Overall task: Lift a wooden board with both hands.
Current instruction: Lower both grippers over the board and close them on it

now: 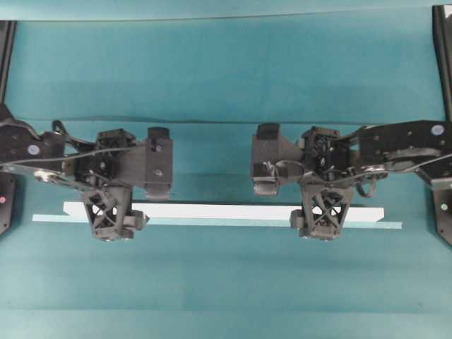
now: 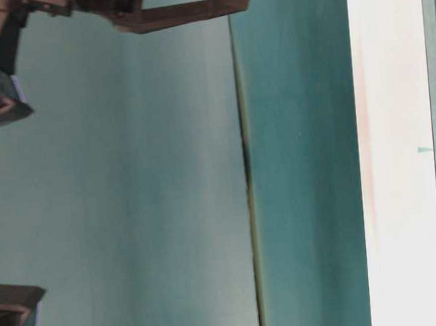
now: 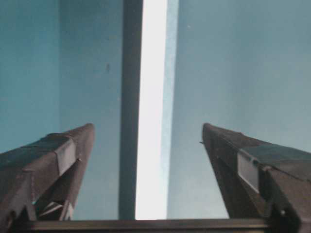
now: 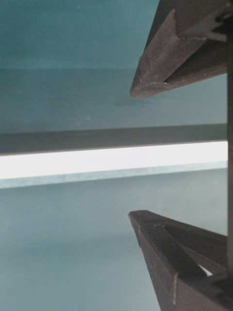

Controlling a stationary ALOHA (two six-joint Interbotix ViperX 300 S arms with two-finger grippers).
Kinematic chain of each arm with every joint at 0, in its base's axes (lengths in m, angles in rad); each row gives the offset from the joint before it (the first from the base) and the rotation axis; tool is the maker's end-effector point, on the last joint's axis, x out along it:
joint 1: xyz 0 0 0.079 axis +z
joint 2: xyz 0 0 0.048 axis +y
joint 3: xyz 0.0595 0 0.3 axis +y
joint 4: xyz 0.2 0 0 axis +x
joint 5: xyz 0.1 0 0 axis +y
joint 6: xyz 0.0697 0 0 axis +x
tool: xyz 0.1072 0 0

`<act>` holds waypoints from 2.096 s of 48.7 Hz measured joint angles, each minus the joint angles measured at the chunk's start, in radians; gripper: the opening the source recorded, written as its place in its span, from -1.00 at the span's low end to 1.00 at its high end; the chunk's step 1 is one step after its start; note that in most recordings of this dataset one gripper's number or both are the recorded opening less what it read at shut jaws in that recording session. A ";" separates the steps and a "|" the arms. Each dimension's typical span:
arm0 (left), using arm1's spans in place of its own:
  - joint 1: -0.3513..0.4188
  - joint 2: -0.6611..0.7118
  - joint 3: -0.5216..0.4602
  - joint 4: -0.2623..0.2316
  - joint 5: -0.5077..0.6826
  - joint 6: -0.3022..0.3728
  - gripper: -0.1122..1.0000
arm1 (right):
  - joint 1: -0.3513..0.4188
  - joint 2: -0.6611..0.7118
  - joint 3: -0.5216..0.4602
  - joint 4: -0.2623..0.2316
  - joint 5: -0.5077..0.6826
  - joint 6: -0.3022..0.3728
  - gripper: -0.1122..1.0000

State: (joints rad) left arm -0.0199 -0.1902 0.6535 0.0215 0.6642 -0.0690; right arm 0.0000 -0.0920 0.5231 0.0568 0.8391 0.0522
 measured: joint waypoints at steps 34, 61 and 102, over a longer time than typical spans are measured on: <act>-0.017 0.080 0.098 0.000 -0.153 -0.014 0.97 | 0.006 0.074 0.072 0.000 -0.146 0.000 0.91; 0.008 0.141 0.132 -0.002 -0.216 -0.014 0.97 | 0.006 0.152 0.129 0.000 -0.255 0.000 0.91; 0.020 0.173 0.132 -0.002 -0.258 -0.017 0.95 | 0.005 0.164 0.133 0.000 -0.267 0.000 0.88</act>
State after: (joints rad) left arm 0.0000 -0.0169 0.7854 0.0199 0.4065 -0.0859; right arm 0.0046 0.0721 0.6565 0.0568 0.5722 0.0522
